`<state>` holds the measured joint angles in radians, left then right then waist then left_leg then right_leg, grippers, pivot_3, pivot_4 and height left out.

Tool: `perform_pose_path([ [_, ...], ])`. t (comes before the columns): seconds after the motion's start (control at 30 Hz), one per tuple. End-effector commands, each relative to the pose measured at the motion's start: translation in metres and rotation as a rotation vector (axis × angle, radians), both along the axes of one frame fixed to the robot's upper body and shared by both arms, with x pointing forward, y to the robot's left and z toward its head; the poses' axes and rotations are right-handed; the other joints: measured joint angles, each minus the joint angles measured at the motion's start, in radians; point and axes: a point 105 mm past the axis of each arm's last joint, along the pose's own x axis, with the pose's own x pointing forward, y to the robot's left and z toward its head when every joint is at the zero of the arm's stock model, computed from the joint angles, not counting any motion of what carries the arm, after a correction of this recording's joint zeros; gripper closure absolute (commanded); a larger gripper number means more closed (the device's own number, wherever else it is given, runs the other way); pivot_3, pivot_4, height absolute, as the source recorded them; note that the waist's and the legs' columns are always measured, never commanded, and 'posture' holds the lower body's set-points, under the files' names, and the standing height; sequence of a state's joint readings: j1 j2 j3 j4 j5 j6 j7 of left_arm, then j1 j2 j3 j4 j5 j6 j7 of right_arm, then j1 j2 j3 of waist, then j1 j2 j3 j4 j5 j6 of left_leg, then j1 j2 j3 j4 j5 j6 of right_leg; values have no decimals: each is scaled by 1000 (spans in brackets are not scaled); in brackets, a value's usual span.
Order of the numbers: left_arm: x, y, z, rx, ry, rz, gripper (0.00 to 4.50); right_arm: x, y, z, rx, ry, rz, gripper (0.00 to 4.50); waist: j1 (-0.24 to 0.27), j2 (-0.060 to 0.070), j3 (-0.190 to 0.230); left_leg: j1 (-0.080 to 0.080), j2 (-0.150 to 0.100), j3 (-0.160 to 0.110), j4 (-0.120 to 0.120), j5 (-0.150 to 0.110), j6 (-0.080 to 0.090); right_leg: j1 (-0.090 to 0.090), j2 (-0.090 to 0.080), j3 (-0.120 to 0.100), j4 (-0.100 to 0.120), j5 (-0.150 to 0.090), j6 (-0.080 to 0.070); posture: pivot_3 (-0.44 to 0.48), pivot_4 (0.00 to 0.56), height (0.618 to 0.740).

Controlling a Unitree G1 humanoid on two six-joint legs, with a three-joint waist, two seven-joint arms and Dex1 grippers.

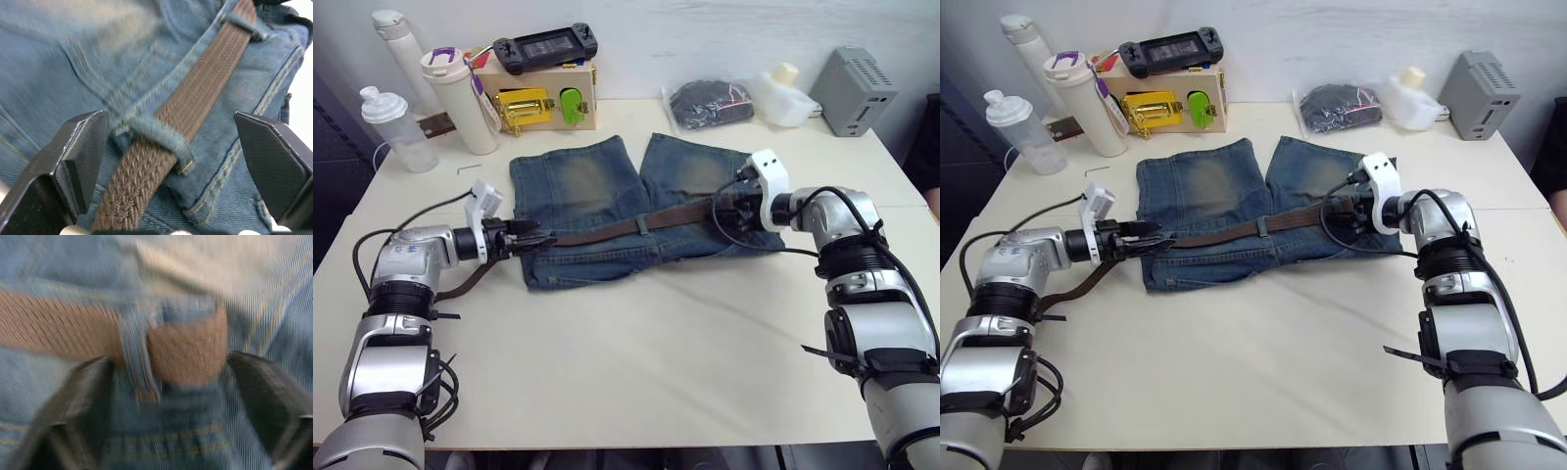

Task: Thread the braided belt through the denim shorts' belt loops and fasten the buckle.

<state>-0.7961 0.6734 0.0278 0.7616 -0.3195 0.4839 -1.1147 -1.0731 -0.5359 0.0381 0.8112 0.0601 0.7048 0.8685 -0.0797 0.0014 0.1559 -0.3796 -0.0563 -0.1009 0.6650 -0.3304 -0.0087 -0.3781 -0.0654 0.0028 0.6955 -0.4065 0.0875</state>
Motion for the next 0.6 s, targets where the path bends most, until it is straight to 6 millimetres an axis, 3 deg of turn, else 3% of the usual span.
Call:
perform_pose_path([
  [0.03, -2, 2, 4, 4, -15, -3, 0, -1, 4, 13, 8, -41, 40, 2617, -4, 0, 0, 0, 0, 0, 0, 0, 0, 0, 0, 0, 0, 0, 0, 0, 150, 740],
  [0.17, -1, 1, 3, -8, -10, 8, 0, -4, 5, 11, -1, -40, 54, 4442, -5, 0, 0, 0, 0, 0, 1, 0, 0, 0, 0, 0, 0, 0, 0, 0, 150, 740],
  [0.33, 3, -6, -7, 29, 14, 22, 0, -11, 10, 2, -24, -36, 75, 4442, -3, 0, 0, 0, 0, -1, 1, 0, 0, 0, 0, 0, 0, 0, 0, 0, 150, 740],
  [0.43, 7, -3, -10, 35, 9, 57, 829, -13, 11, 1, -25, -38, 76, 4500, -2, 0, 0, 0, 0, -1, 1, 0, 0, 0, -1, 0, 0, 0, 0, 0, 150, 740],
  [0.6, 9, -3, -14, 58, 8, 62, 3072, -14, 11, 2, -28, -45, 75, 4500, -2, 0, 0, 0, 0, -1, 2, 0, 0, 0, -1, 0, 0, 0, 0, 0, 150, 740],
])
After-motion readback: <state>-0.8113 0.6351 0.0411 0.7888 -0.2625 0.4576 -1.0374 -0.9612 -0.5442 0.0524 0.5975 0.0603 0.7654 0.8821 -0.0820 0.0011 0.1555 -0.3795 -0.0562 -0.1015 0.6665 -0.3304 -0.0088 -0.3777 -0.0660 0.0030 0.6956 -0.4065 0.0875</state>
